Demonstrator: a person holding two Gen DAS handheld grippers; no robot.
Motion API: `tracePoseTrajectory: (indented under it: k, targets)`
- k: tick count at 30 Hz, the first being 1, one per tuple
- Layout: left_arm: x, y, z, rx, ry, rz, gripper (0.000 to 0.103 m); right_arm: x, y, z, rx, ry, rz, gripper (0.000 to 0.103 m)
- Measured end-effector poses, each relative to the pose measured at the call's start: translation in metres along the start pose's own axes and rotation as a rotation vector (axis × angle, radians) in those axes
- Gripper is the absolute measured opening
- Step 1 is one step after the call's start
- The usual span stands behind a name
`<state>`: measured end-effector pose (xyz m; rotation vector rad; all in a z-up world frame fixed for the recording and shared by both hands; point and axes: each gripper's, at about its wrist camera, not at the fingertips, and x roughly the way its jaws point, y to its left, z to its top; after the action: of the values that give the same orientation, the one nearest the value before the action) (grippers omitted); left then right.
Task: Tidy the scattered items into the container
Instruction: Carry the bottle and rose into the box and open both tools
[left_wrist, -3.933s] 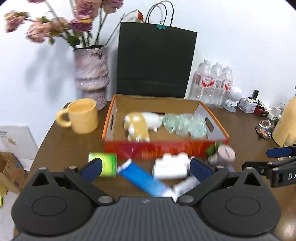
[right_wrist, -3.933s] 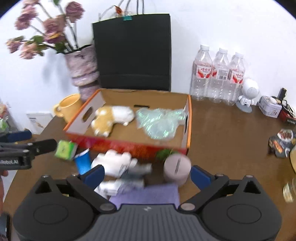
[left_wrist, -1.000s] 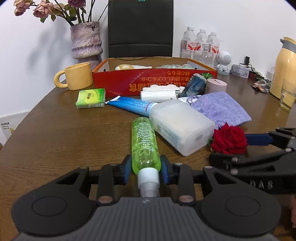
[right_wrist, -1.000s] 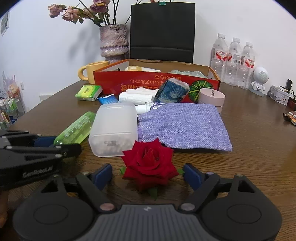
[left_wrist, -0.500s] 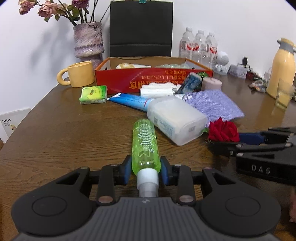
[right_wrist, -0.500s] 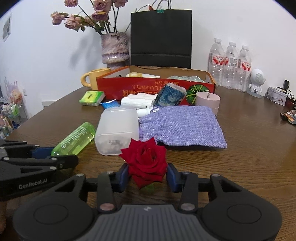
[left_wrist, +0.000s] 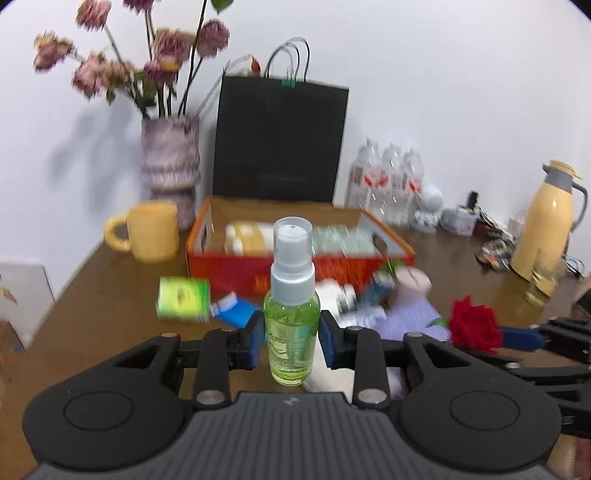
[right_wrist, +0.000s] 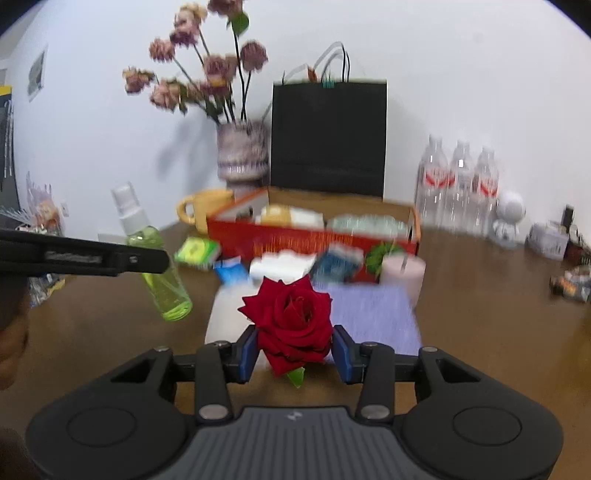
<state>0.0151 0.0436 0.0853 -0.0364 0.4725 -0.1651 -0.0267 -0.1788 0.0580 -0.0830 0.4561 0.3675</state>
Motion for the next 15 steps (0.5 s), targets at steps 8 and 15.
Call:
tracePoseTrajectory:
  k: [8,15]
  targets:
    - [0.072,0.01,0.099,-0.005,-0.034,-0.021,0.031,0.063,-0.032,0.102,-0.025,-0.054,-0.025,0.041]
    - [0.198,0.001,0.124,-0.027,0.164,-0.082,0.035,0.172,-0.063,0.138,0.084,0.08,-0.024,0.046]
